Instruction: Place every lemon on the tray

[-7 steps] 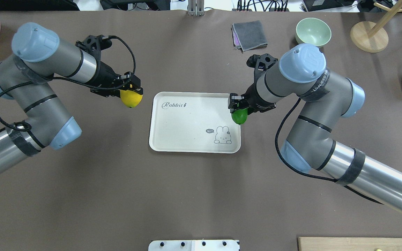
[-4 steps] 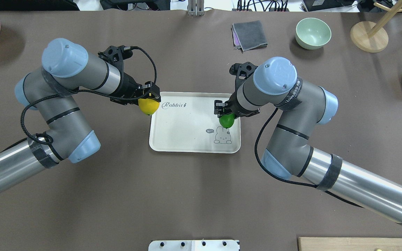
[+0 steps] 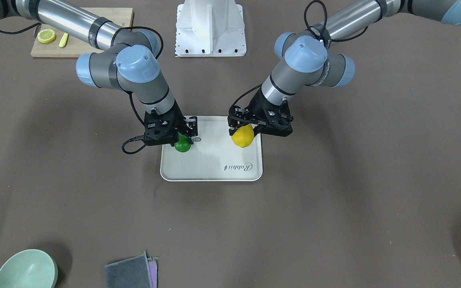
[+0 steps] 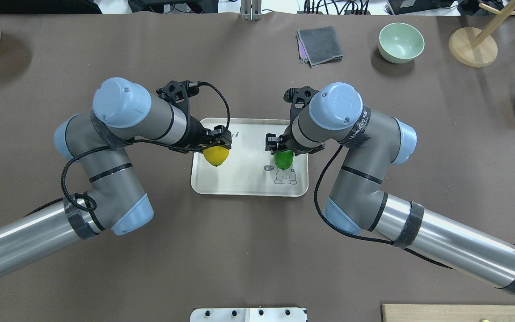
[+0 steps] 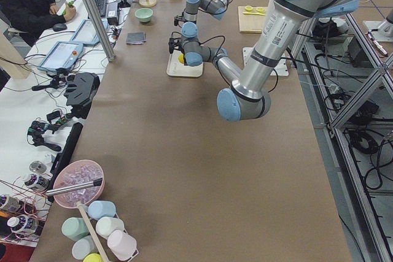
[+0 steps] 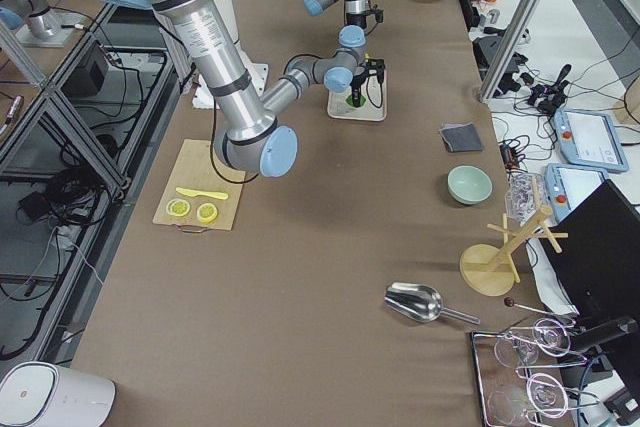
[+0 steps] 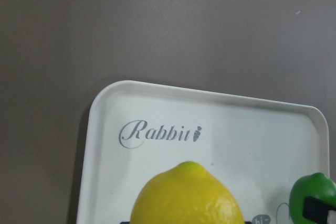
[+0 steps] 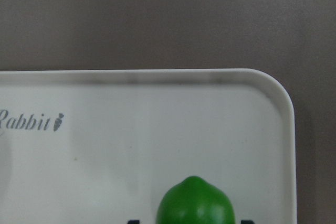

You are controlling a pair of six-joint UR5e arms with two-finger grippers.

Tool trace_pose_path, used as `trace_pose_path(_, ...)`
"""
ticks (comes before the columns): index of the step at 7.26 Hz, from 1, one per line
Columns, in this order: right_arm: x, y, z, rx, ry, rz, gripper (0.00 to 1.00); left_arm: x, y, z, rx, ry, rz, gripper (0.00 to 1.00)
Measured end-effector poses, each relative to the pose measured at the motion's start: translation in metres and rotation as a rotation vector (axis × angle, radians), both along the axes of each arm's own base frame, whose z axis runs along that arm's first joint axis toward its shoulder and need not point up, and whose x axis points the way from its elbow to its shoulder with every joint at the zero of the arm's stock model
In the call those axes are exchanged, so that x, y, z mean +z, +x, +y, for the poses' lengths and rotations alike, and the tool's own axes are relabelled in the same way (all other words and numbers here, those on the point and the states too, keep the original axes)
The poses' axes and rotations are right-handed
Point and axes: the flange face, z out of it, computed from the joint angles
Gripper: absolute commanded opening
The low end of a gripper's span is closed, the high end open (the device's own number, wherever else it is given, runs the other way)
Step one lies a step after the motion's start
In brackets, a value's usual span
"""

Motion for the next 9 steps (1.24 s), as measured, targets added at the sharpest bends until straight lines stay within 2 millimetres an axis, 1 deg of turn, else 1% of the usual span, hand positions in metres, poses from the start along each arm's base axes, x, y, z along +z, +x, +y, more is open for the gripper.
trace_pose_path(2,-0.012,0.006,-0.004,0.026,-0.020,-0.024,1.00,0.000,0.021,0.020,-0.004,0.009,-0.010,0.00)
trace_pose_path(3,-0.019,0.014,-0.009,0.034,-0.025,-0.039,1.00,0.000,0.028,0.026,-0.007,0.008,-0.012,0.00)
trace_pose_path(4,-0.025,0.026,-0.013,0.034,-0.030,-0.057,1.00,-0.002,0.034,0.028,-0.009,0.008,-0.014,0.00)
trace_pose_path(6,-0.033,0.045,-0.018,0.027,-0.037,-0.082,1.00,0.000,0.041,0.020,-0.023,0.009,-0.031,0.00)
trace_pose_path(7,-0.031,0.052,-0.019,0.028,-0.035,-0.085,1.00,0.004,0.038,0.010,-0.044,0.017,-0.043,0.00)
trace_pose_path(8,-0.028,0.059,-0.020,0.028,-0.035,-0.087,1.00,0.009,0.034,-0.001,-0.059,0.026,-0.057,0.07)
trace_pose_path(9,-0.026,0.065,-0.022,0.028,-0.037,-0.090,1.00,0.012,0.029,-0.009,-0.070,0.034,-0.066,0.97)
